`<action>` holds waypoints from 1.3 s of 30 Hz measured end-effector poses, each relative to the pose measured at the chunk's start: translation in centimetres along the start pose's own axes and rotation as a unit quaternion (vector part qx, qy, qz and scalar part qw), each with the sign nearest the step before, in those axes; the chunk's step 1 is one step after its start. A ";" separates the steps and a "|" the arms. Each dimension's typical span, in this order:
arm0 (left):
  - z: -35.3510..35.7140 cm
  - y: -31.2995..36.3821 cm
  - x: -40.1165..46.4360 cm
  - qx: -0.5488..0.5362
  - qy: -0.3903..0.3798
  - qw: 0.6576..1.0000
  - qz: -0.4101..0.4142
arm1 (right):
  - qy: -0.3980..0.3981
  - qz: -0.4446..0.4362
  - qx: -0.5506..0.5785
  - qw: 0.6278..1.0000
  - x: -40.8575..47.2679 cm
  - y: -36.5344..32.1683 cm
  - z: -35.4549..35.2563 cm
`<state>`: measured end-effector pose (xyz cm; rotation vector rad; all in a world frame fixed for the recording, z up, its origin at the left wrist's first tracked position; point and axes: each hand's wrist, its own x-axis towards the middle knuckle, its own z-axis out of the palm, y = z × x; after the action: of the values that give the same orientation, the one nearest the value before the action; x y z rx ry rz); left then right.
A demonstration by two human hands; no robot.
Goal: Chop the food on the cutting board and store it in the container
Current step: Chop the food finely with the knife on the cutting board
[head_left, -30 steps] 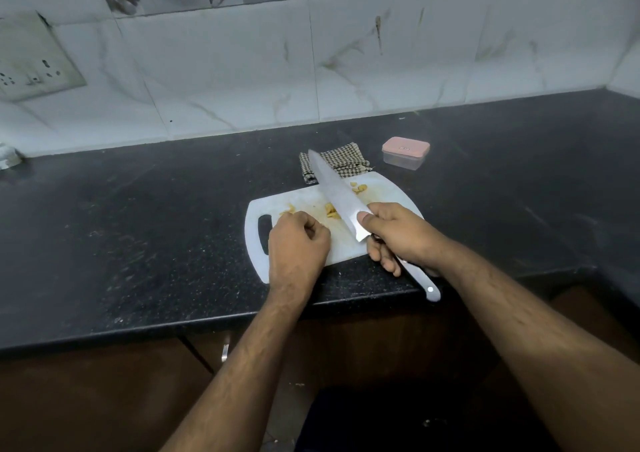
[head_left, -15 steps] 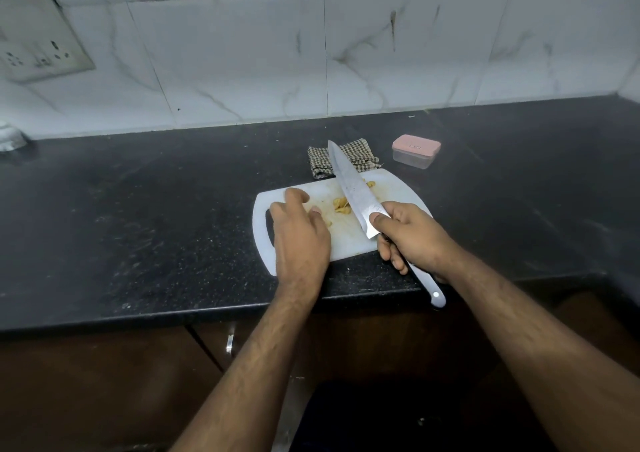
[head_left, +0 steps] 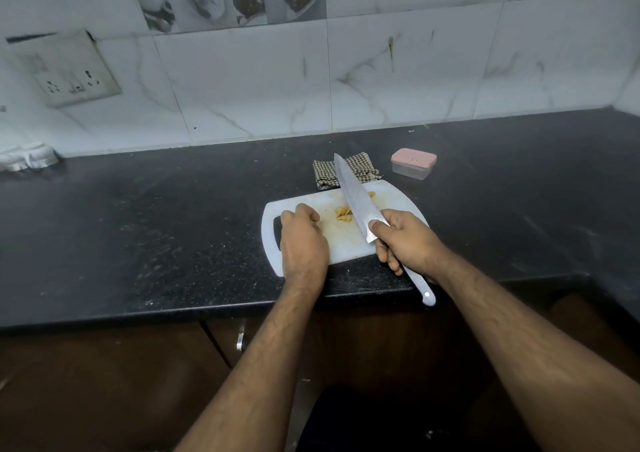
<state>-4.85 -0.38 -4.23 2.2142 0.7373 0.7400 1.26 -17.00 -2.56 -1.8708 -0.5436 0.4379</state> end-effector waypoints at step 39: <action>0.9 0.4 -0.3 -0.018 -0.062 0.989 0.130 | 0.031 0.006 0.022 0.999 0.7 0.5 0.0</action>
<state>-4.30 -1.17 -4.61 2.3246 0.3749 0.7248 1.91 -16.74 -3.08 -1.8401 -0.4769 0.3958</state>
